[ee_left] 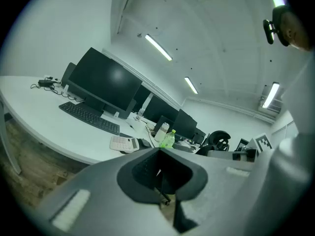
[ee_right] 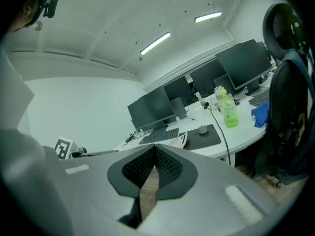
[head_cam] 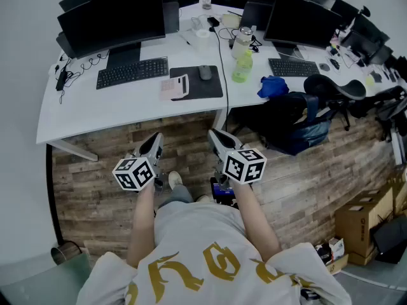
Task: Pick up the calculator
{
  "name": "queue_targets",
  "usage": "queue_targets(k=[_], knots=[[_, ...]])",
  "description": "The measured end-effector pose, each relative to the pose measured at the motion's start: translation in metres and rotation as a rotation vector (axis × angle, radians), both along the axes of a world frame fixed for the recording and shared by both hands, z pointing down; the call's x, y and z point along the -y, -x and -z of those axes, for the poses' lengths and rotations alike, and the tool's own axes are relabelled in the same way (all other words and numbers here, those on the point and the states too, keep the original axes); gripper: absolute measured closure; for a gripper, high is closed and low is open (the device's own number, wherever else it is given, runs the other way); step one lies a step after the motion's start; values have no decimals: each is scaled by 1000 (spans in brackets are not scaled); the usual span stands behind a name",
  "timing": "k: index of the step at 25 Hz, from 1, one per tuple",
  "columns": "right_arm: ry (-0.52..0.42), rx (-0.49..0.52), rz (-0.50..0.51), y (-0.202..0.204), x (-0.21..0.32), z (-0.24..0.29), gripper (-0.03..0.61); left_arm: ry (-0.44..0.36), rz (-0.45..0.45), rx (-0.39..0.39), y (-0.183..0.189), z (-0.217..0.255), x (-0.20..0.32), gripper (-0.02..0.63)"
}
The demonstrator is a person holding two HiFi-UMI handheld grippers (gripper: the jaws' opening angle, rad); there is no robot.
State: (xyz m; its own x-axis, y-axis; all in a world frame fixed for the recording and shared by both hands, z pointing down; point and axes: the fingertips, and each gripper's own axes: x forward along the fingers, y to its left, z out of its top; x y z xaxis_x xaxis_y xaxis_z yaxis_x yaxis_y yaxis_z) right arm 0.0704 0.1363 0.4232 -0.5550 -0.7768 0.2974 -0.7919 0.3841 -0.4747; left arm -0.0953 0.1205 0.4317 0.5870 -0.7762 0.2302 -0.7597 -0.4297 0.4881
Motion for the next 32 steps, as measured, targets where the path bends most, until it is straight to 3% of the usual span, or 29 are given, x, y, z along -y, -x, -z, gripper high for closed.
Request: queue_targets(k=[9,14,16,20,27,32], knots=[[4,-6,-11,-11,4,-4,554,4,-16,-32,-11,2,2,614],[1,-1,8,-9,12,-8,551,-18,28,-60,-3,7,8,612],[9,2,34,-5,17,-10,504,-15,46,-62,2,5,13,564],[41,34,38,0,38,-20,458,8,51,-58,6,-7,29,564],[139,57,46,8,110,-54,437,48,108,-51,22,-36,102,563],[264,40,56,19,176,-100,430,122,133,-39,25,-73,167,563]])
